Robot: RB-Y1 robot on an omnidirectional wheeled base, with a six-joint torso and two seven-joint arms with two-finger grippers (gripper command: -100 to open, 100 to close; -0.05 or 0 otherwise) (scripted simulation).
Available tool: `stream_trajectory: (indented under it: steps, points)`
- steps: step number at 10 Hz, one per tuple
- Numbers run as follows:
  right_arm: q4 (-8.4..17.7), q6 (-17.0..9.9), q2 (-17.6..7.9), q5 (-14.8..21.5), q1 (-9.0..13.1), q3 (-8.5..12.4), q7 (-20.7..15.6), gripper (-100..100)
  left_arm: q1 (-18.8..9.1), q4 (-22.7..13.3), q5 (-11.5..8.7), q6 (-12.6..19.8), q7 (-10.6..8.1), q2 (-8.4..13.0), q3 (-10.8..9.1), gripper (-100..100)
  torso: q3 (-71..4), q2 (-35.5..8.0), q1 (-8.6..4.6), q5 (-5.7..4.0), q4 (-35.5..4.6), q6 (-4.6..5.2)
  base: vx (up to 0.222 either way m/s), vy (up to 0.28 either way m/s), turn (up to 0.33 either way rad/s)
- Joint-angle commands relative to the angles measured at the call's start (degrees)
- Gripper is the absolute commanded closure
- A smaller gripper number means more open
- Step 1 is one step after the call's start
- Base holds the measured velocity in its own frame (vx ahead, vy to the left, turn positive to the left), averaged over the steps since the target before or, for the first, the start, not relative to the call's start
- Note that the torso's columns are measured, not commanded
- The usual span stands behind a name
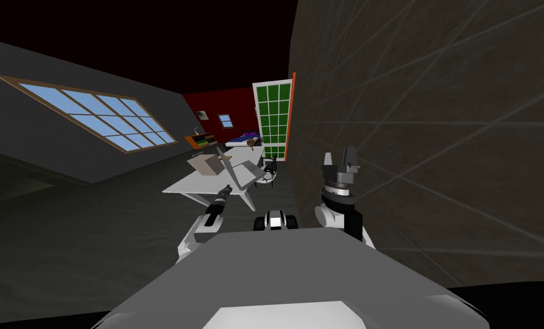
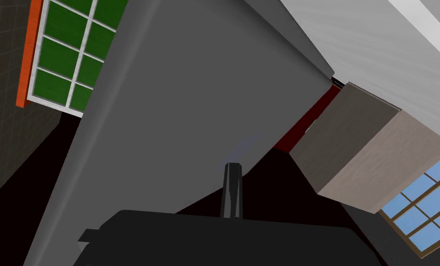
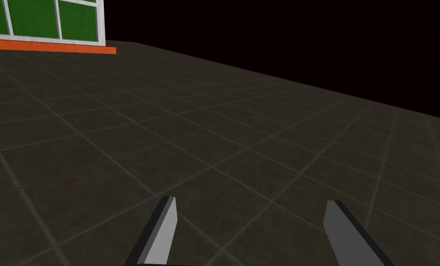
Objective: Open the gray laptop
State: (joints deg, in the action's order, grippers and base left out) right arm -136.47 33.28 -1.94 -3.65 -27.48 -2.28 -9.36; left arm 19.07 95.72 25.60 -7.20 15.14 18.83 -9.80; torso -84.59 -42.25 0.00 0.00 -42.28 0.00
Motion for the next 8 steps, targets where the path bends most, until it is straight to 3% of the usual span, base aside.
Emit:
stream_trajectory:
  steps: [1,4,5,7,8]
  points:
    - [0.00,0.00,0.00,0.00,0.00,0.00,0.00,0,2.07,2.25,-0.12,3.22,-0.72,3.18,0.13,100,-0.03,0.05,-0.14,-0.05,0.01,0.00,0.035,-0.051,-0.037]
    - [0.00,0.00,0.01,0.00,0.00,-0.01,0.00,0,6.80,7.08,-0.37,8.62,-2.10,9.09,0.30,100,0.00,0.01,-0.11,-0.03,0.00,0.00,0.051,-0.082,-0.082]
    - [-0.01,0.00,0.01,0.00,0.00,-0.01,0.00,0,6.86,7.08,-0.37,9.19,-2.10,9.64,0.30,100,-0.01,0.01,-0.09,-0.03,0.01,-0.01,0.039,-0.058,-0.025]
    - [0.00,0.00,0.00,0.00,0.00,0.00,0.00,0,10.05,10.30,-0.53,12.76,-3.01,13.32,0.41,100,0.06,-0.10,0.14,0.04,-0.03,0.00,0.040,-0.049,-0.078]
    - [0.00,0.00,0.00,0.00,0.00,0.00,0.00,0,10.05,10.30,-0.53,13.17,-3.01,13.95,0.41,100,0.02,-0.03,0.03,0.01,-0.01,0.01,0.036,-0.043,-0.036]
